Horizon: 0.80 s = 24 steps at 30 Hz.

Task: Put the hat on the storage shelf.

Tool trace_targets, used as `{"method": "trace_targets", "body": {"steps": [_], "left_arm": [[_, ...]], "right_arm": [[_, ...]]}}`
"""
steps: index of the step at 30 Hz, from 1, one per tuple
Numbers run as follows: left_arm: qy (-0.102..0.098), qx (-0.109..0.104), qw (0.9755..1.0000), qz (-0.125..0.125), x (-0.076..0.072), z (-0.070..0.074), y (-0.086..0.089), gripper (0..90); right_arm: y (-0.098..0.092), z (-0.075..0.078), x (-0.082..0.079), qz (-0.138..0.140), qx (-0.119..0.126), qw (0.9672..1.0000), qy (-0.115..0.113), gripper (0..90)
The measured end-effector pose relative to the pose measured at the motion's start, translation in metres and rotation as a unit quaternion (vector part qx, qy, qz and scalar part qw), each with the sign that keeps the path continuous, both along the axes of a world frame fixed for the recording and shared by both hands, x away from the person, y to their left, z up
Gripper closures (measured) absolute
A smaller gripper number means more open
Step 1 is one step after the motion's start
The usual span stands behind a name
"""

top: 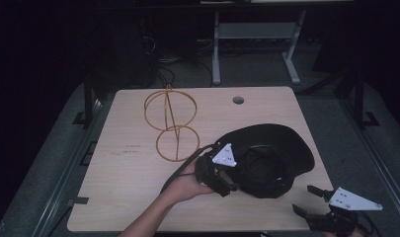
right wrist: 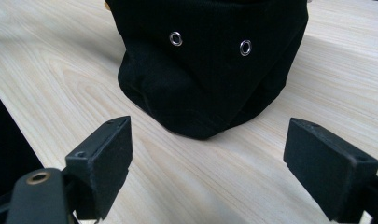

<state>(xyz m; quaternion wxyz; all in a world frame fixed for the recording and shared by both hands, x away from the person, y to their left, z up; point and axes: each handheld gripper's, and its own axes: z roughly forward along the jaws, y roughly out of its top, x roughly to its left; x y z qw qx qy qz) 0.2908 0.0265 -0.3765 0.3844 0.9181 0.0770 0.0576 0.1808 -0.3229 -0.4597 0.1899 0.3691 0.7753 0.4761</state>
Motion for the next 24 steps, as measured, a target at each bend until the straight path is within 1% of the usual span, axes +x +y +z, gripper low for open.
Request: {"method": "trace_targets", "body": {"steps": [1,3,4,5,6,7,9,11,12,13,14,16,17,18,20,23,24], "left_arm": [[-0.003,0.009,0.9999,-0.005,0.001,-0.001,-0.002,27.4],[-0.009,0.018,0.9998,-0.008,0.001,-0.006,-0.005,34.9],[-0.009,0.018,0.9998,-0.008,0.001,-0.006,-0.005,38.7],[-0.012,0.018,0.9997,-0.007,0.002,-0.006,-0.005,38.7],[-0.011,0.012,0.9998,-0.006,0.002,-0.007,-0.004,43.0],[-0.012,0.003,0.9999,-0.005,0.003,-0.006,-0.003,50.6],[-0.013,0.000,0.9999,-0.006,0.003,-0.006,-0.002,56.5],[-0.013,-0.002,0.9999,-0.007,0.003,-0.006,-0.001,60.6],[-0.011,-0.006,0.9999,-0.010,0.003,-0.007,-0.001,60.6],[-0.010,-0.013,0.9998,-0.010,0.003,-0.007,0.002,65.6],[-0.010,-0.013,0.9998,-0.010,0.003,-0.007,0.002,67.3],[-0.004,-0.024,0.9997,-0.008,0.004,-0.007,0.005,71.3],[0.003,-0.036,0.9993,-0.005,0.006,-0.007,0.009,72.5],[0.003,-0.036,0.9993,-0.005,0.006,-0.007,0.009,73.9],[0.011,-0.051,0.9986,-0.002,0.007,-0.007,0.013,76.5],[0.015,-0.067,0.9976,0.000,0.008,-0.005,0.017,81.0],[0.015,-0.067,0.9976,0.000,0.008,-0.005,0.017,82.4]], "right_arm": [[0.001,0.000,0.000,0.000,0.001,1.0000,0.000,15.1],[0.002,-0.001,0.000,0.000,0.002,1.0000,0.000,15.1],[0.002,-0.001,0.000,0.000,0.002,1.0000,0.000,15.1],[0.002,-0.001,0.001,0.001,0.002,1.0000,0.000,15.1],[0.003,-0.001,0.002,0.001,0.002,1.0000,0.000,15.1],[0.003,-0.002,0.003,0.001,0.004,1.0000,0.001,15.1],[0.004,-0.002,0.005,0.000,0.008,1.0000,0.002,15.1],[0.005,-0.002,0.006,-0.001,0.013,0.9999,-0.002,15.1],[0.005,-0.002,0.006,-0.001,0.013,0.9999,-0.002,15.1],[0.006,-0.001,0.007,-0.001,0.016,0.9999,0.001,15.0],[0.006,-0.001,0.007,-0.001,0.016,0.9999,0.001,15.0],[0.007,0.001,0.008,-0.006,0.021,0.9997,-0.006,15.1],[0.008,0.001,0.009,-0.008,0.024,0.9997,-0.005,15.1],[0.009,0.002,0.010,-0.008,0.025,0.9996,-0.006,15.0],[0.012,0.002,0.011,-0.008,0.025,0.9996,-0.002,15.1],[0.017,0.003,0.015,-0.007,0.026,0.9996,-0.004,15.1],[0.017,0.003,0.015,-0.007,0.026,0.9996,-0.004,15.1]]}}
